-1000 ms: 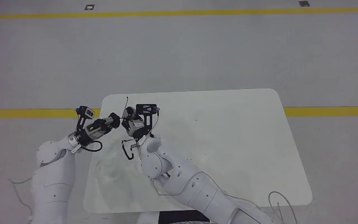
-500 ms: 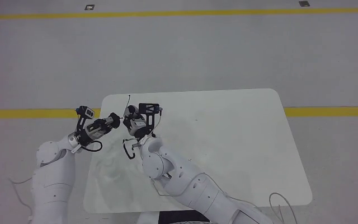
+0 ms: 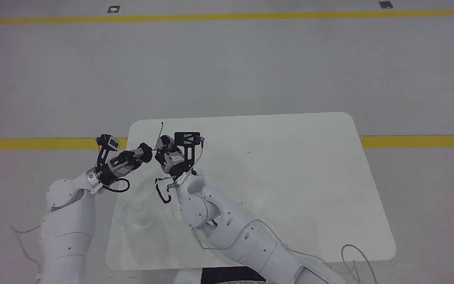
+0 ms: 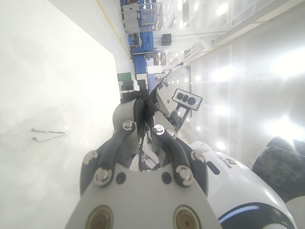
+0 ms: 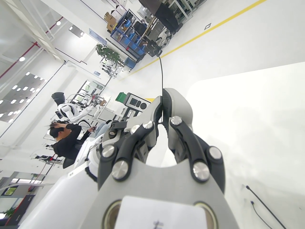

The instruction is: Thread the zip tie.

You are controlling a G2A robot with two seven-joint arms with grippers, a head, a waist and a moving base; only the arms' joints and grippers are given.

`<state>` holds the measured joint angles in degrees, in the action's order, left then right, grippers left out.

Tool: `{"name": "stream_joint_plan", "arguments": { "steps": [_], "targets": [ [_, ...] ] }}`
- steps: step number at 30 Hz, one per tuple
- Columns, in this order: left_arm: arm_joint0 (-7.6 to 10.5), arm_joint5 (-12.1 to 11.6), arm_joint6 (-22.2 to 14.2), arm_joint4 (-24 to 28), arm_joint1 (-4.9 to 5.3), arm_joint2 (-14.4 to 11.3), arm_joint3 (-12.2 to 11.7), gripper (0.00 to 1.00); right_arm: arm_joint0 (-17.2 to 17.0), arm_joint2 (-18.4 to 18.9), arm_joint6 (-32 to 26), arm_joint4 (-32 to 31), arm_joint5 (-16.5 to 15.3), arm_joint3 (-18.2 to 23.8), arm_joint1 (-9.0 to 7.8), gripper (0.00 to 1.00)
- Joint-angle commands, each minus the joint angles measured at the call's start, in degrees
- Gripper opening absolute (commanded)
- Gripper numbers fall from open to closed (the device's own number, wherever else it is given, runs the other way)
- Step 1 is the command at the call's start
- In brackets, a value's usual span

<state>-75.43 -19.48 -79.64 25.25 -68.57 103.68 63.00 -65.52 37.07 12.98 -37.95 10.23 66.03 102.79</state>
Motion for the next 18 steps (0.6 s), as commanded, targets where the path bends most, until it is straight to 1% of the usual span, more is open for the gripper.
{"name": "stream_joint_plan", "arguments": {
  "steps": [1,6,10,18],
  "targets": [
    [0.00,0.0,0.0,0.0,0.00,0.0,0.0,0.00,0.0,0.0,0.0,0.0,0.0,0.0,0.00,0.00],
    [0.00,0.0,0.0,0.0,0.00,0.0,0.0,0.00,0.1,-0.1,0.0,-0.2,0.3,-0.2,0.04,0.00],
    [0.00,0.0,0.0,0.0,0.00,0.0,0.0,0.00,0.2,-0.2,1.2,-0.5,1.0,-0.1,0.07,0.00],
    [0.00,0.0,0.0,0.0,0.00,0.0,0.0,0.00,0.1,-1.7,3.3,-1.1,4.0,0.6,-0.03,0.00]
  ]
}}
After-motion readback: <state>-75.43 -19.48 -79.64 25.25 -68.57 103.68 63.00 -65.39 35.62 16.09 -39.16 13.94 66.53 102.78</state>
